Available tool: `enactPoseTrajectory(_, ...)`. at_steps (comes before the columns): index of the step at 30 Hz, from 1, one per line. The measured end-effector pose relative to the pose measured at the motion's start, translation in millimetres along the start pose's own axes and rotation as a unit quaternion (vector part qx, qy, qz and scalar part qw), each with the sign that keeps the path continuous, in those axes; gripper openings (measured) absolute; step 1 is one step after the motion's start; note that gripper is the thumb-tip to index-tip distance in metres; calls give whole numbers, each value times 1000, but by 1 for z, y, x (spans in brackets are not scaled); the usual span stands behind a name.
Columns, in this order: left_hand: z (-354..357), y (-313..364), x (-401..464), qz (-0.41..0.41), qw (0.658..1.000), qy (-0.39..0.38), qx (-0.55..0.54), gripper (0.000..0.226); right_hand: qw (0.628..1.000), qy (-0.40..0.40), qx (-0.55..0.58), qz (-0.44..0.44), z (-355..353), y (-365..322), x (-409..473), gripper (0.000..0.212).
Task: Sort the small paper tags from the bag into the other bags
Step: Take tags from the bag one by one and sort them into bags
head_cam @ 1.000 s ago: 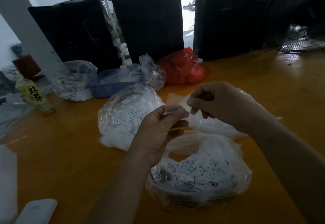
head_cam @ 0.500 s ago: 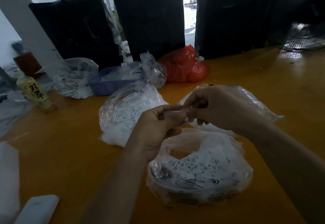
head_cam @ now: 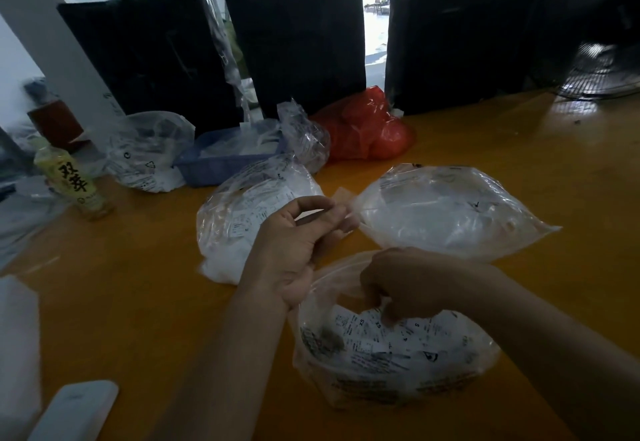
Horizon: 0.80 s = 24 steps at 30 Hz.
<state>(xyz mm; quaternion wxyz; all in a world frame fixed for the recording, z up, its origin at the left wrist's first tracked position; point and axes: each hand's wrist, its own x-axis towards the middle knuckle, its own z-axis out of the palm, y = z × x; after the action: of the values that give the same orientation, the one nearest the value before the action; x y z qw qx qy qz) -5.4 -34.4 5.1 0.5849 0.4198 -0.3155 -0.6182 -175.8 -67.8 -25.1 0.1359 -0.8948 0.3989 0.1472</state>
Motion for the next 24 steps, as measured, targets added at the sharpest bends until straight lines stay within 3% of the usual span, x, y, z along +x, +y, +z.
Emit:
enactPoseTrajectory(3, 1, 0, 0, -2, 1000, -8, -22, 50, 999, 31, 11, 0, -3, 5, -2, 23)
enactPoseTrajectory(6, 0, -1, 2, 1, 999, -8, -46, 47, 998, 57, 16, -5, -10, 10, -6, 26)
enactPoseTrajectory(10, 0, -3, 4, 6, 999, -6, -51, 43, 982, 154, 107, -17, -27, 20, -17, 17)
enactPoseTrajectory(12, -1, -4, 5, 6, 999, -1, -50, 33, 955, 226, 193, -16, -35, 25, -23, 17)
enactPoseTrajectory(17, -1, -4, 6, 7, 999, -12, -48, 18, 829, 333, 449, -5, -48, 35, -39, 3)
enactPoseTrajectory(19, -1, -4, 5, 9, 999, -15, -51, 26, 812, 378, 445, 5, -51, 36, -41, 9)
enactPoseTrajectory(24, 0, -6, 5, 12, 999, -15, -46, 35, 823, 450, 345, 6, -55, 29, -44, 18)
